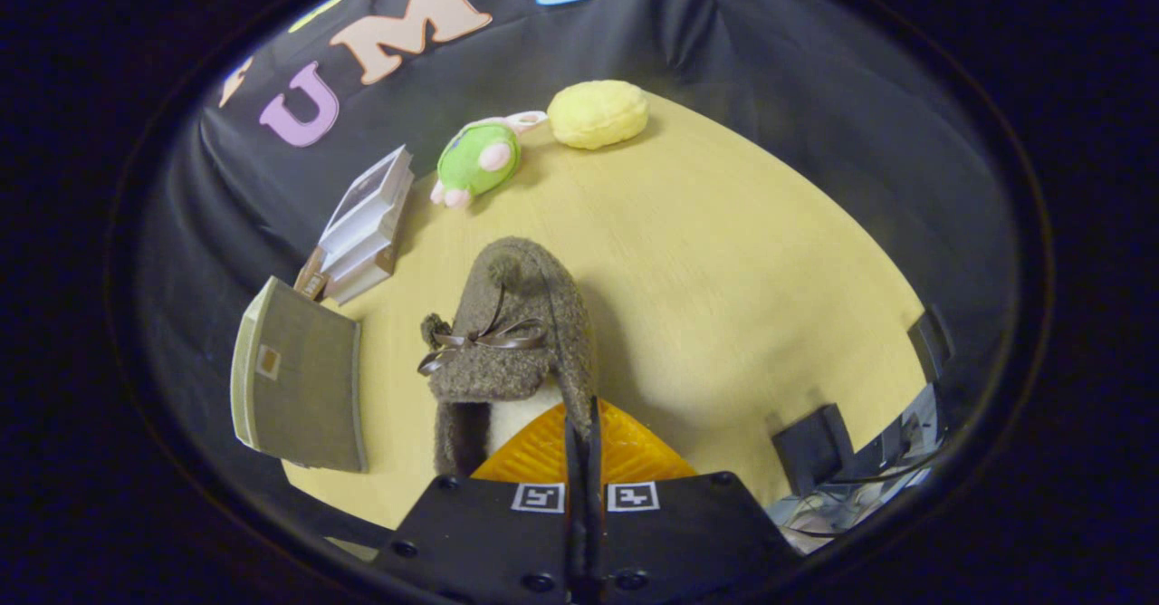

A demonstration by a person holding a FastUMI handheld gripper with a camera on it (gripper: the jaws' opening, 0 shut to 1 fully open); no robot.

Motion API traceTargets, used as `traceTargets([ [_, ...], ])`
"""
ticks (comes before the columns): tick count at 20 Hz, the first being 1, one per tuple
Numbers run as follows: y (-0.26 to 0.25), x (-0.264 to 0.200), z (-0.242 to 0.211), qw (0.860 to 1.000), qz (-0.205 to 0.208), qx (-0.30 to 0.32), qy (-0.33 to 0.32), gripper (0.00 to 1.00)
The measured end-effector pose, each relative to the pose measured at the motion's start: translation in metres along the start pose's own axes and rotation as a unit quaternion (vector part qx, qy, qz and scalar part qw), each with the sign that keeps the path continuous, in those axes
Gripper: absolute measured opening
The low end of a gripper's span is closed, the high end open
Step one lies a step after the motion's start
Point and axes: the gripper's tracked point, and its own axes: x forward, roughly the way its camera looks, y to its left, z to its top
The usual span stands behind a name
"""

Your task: Open the storage box then place both shoes into the box .Put the left shoe in first, then the right shoe, with the right side of both shoes facing outward in a uniform manner.

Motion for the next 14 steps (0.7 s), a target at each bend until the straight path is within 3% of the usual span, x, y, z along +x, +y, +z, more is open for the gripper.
traceTargets([
  [6,0.081,-0.025,-0.003,1.000,0.009,-0.019,-0.010,0.04],
  [14,0.230,-0.064,0.012,0.995,0.075,-0.044,-0.043,0.03],
])
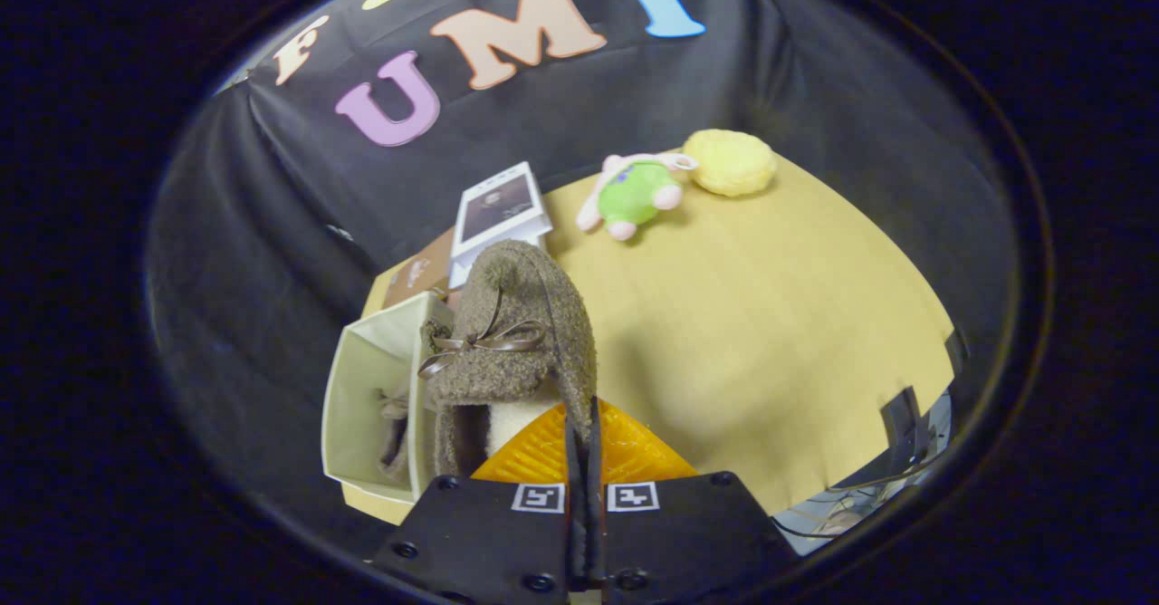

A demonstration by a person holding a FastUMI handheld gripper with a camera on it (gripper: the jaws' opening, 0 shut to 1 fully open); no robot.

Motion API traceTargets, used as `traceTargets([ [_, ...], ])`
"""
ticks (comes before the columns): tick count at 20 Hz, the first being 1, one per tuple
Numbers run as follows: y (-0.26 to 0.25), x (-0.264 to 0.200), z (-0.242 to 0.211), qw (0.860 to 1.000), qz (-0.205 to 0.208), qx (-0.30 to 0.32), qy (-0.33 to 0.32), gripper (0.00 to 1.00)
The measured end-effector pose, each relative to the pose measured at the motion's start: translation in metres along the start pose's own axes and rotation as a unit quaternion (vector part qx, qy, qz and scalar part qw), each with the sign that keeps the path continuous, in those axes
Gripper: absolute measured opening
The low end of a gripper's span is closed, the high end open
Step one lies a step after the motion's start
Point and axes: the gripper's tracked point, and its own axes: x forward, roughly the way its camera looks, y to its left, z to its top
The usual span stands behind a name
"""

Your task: Open the storage box then place both shoes into the box .Put the left shoe in first, then the right shoe, with the right side of both shoes facing outward in a uniform manner.

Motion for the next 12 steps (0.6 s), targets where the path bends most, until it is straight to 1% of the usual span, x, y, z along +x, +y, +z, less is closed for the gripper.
traceTargets([
  [5,0.089,0.007,0.012,0.999,0.042,-0.010,-0.008,0.04],
  [8,0.135,0.017,0.003,0.998,0.063,-0.007,-0.004,0.04],
  [10,0.152,0.032,-0.013,0.998,0.059,-0.013,0.004,0.04],
  [12,0.157,0.049,-0.032,0.999,0.039,-0.019,0.010,0.04],
])
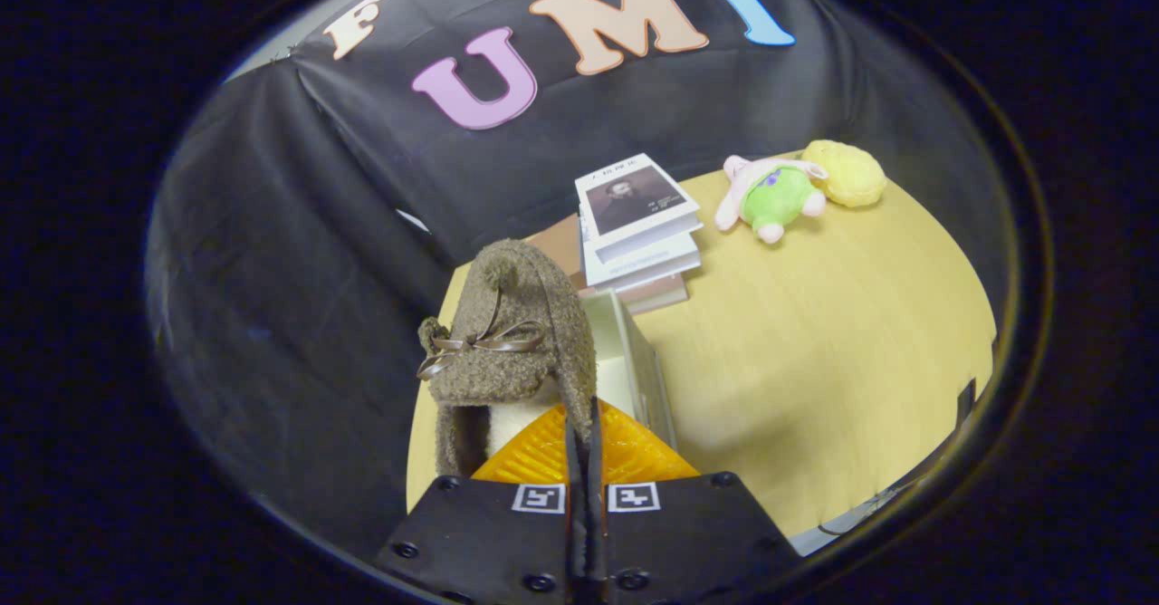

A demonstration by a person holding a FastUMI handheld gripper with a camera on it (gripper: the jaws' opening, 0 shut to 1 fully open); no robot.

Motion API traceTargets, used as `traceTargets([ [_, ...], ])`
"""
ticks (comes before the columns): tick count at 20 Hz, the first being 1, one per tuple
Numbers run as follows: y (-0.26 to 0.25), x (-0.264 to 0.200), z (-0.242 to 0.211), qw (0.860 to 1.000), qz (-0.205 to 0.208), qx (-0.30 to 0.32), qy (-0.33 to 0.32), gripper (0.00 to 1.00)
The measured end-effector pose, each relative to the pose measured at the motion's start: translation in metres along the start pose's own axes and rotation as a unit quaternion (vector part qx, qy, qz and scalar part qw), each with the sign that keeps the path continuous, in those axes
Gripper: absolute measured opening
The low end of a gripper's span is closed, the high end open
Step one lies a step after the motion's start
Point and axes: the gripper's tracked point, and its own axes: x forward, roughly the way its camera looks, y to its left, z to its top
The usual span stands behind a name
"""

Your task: Open the storage box then place both shoes into the box .Put the left shoe in first, then the right shoe, with the right side of both shoes facing outward in a uniform manner.

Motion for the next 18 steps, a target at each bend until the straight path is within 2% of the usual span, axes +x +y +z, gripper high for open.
traceTargets([
  [4,-0.021,0.023,-0.028,0.996,-0.086,-0.007,-0.005,0.04],
  [8,-0.023,0.032,-0.033,0.993,-0.118,-0.026,-0.015,0.05],
  [12,-0.017,0.032,-0.037,0.991,-0.116,-0.061,-0.018,0.21],
  [13,-0.016,0.030,-0.040,0.990,-0.118,-0.076,-0.018,0.30],
  [16,0.011,0.020,-0.044,0.990,-0.073,-0.114,-0.030,0.56],
  [18,0.023,0.009,-0.035,0.984,-0.048,-0.160,-0.056,0.74],
])
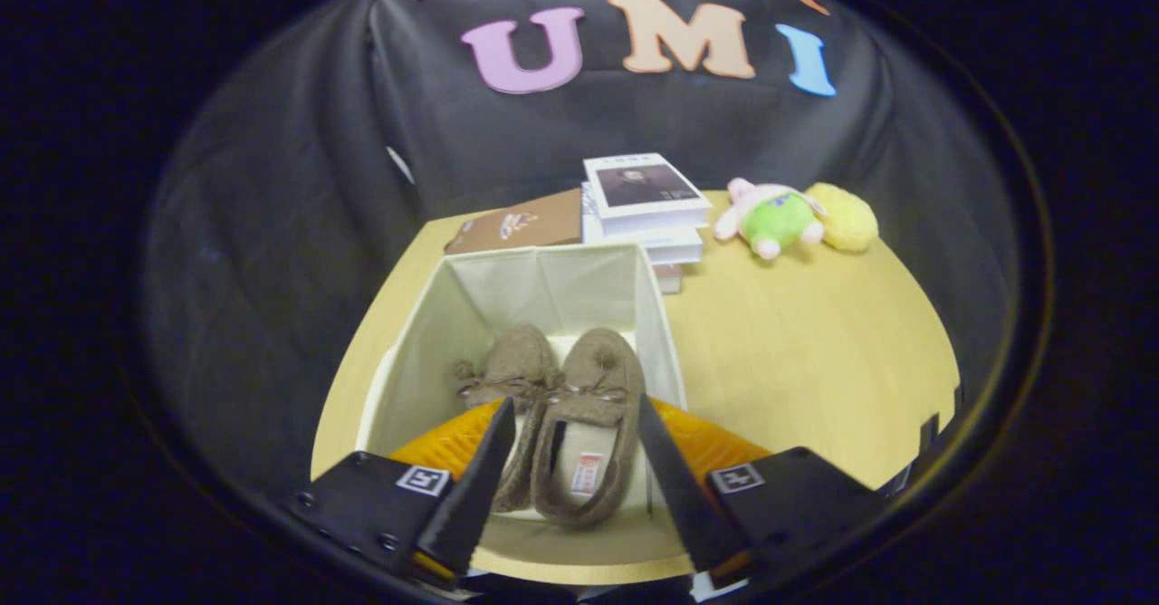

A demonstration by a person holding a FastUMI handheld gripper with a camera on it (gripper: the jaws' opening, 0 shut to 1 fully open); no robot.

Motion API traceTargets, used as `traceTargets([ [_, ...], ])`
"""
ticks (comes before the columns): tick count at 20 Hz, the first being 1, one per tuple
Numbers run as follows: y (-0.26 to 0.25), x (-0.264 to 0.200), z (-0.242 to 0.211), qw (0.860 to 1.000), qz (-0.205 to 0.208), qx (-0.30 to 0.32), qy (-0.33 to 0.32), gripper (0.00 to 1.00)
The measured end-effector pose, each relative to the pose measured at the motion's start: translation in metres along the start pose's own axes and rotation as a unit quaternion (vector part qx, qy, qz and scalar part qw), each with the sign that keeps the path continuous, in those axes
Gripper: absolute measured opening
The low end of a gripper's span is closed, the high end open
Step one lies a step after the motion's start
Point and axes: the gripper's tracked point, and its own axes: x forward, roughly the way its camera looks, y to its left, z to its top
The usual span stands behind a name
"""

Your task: Open the storage box then place both shoes into the box .Put the left shoe in first, then the right shoe, with the right side of both shoes facing outward in a uniform manner.

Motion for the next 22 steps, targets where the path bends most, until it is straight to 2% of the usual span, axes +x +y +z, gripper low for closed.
traceTargets([
  [3,0.008,-0.019,0.020,0.997,0.037,-0.030,-0.064,1.00],
  [7,-0.023,-0.054,0.047,0.987,0.047,-0.031,-0.150,1.00],
  [11,-0.090,-0.101,0.077,0.972,0.023,-0.021,-0.232,1.00],
  [17,-0.200,-0.159,0.094,0.954,-0.034,-0.010,-0.296,1.00],
  [22,-0.257,-0.196,0.100,0.941,-0.050,0.010,-0.334,1.00],
])
